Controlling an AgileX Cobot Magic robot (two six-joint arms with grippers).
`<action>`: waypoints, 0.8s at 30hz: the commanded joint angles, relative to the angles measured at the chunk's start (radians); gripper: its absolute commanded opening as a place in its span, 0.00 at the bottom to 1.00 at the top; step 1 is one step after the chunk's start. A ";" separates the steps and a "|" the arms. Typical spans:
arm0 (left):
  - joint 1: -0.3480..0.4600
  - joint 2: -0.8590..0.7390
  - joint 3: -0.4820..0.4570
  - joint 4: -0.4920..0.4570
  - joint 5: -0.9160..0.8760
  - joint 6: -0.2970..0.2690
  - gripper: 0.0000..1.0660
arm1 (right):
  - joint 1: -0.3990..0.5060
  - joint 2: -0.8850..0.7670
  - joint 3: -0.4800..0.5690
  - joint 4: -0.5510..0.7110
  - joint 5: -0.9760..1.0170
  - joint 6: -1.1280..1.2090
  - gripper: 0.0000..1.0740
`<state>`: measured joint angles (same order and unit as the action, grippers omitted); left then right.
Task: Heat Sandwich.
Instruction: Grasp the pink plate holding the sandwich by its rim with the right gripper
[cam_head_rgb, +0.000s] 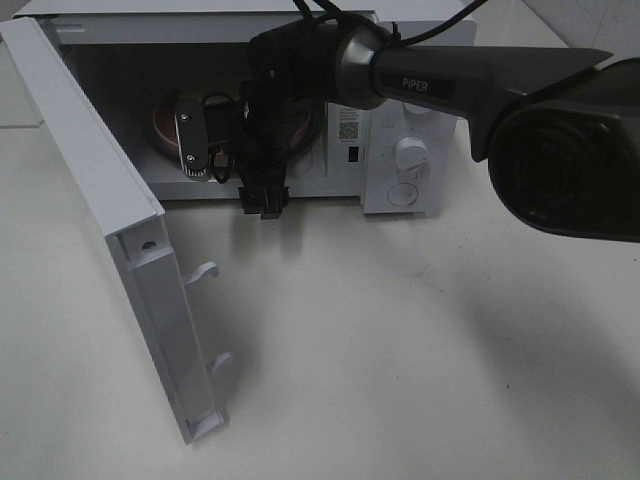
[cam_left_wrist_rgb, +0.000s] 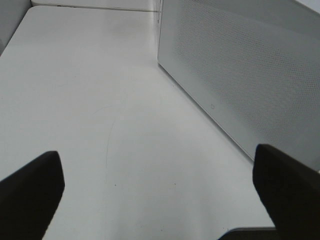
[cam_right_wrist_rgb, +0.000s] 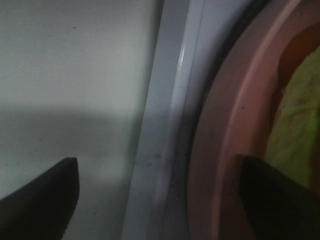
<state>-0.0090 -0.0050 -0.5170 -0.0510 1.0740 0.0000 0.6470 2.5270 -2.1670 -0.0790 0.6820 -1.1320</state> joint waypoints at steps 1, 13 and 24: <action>0.004 -0.017 0.002 0.000 -0.005 0.000 0.91 | 0.005 0.024 -0.025 -0.004 -0.002 -0.005 0.77; 0.004 -0.017 0.002 0.000 -0.005 0.000 0.91 | -0.006 0.035 -0.033 -0.001 0.010 0.049 0.38; 0.004 -0.017 0.002 0.000 -0.005 0.000 0.91 | -0.006 0.029 -0.029 0.014 0.076 0.041 0.00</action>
<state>-0.0090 -0.0050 -0.5170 -0.0510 1.0740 0.0000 0.6470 2.5490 -2.2060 -0.0830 0.6900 -1.1030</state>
